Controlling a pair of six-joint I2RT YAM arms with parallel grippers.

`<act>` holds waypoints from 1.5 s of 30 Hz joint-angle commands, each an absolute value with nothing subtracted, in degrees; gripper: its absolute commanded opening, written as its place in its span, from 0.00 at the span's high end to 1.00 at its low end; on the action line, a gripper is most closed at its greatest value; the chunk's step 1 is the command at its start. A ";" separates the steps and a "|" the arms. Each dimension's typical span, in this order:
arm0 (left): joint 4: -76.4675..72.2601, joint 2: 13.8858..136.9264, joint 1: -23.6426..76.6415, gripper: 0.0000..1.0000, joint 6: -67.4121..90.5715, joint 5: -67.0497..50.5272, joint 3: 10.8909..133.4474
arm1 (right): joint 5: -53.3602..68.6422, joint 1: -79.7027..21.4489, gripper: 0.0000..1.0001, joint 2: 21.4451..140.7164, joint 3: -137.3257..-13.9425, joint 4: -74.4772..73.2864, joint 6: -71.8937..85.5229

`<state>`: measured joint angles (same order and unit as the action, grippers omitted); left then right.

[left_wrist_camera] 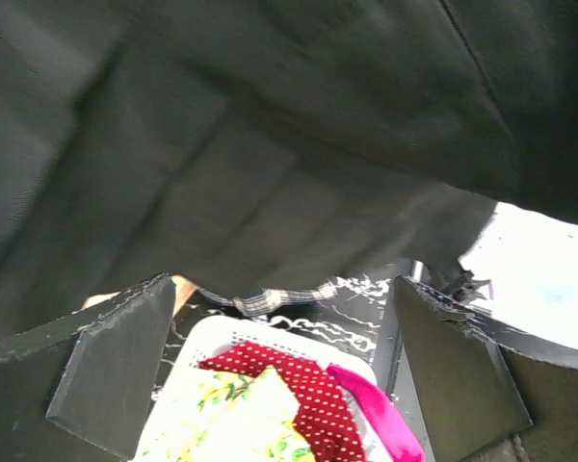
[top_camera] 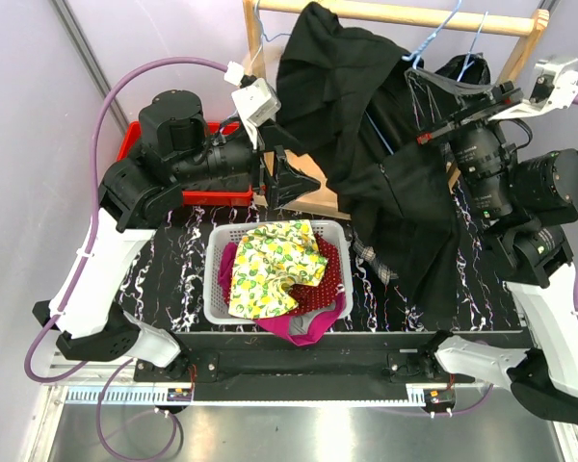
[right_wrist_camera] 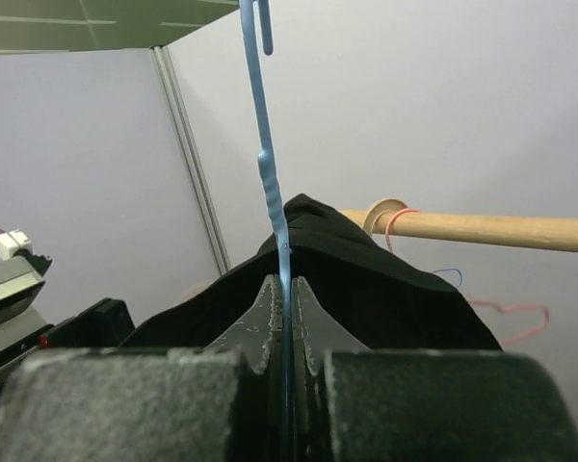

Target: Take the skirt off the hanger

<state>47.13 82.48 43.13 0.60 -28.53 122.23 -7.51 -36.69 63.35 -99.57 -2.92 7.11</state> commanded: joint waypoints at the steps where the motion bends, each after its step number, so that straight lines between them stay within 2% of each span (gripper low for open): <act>1: 45.70 81.74 43.42 0.01 -2.11 -24.70 122.43 | -4.31 -36.39 1.00 62.85 -98.00 -5.42 9.14; 9: 45.79 82.79 43.33 0.01 -3.16 -23.64 122.96 | -2.20 -36.30 1.00 55.73 -90.80 -13.00 12.65; 12: 45.70 83.06 43.33 0.01 -3.95 -21.02 123.57 | 3.50 -36.39 1.00 54.32 -91.75 -18.78 13.80; 16: 44.48 83.06 43.16 0.01 -9.21 -10.85 122.62 | 13.86 -36.39 1.00 51.78 -94.30 -25.04 15.37; 18: 43.16 83.06 42.11 0.01 -10.89 -10.28 121.21 | 16.94 -36.30 1.00 50.37 -96.32 -27.93 15.82; 20: 42.80 83.06 38.86 0.01 -10.73 -14.04 119.27 | 18.54 -36.39 1.00 49.66 -97.90 -30.13 16.08; 25: 44.56 82.97 33.14 0.02 -7.13 -42.24 119.09 | 18.98 -36.39 1.00 48.87 -97.48 -31.29 16.79; 30: 45.44 83.50 33.13 0.01 -4.93 -64.72 120.06 | 20.30 -36.39 1.00 49.65 -94.05 -28.14 18.10; 33: 45.09 83.58 33.13 0.01 -4.13 -73.26 118.84 | 20.92 -36.39 1.00 50.27 -92.82 -26.55 19.07; 39: 33.33 83.67 33.22 0.01 7.19 -85.67 111.38 | 21.10 -36.39 1.00 51.06 -91.76 -24.70 19.51; 45: 26.28 84.37 33.22 0.01 11.96 -78.25 106.26 | 21.53 -36.39 1.00 51.85 -93.25 -24.34 19.60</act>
<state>33.69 83.85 33.26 7.57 -79.07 107.42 20.25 -36.53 52.27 -90.98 -31.11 18.50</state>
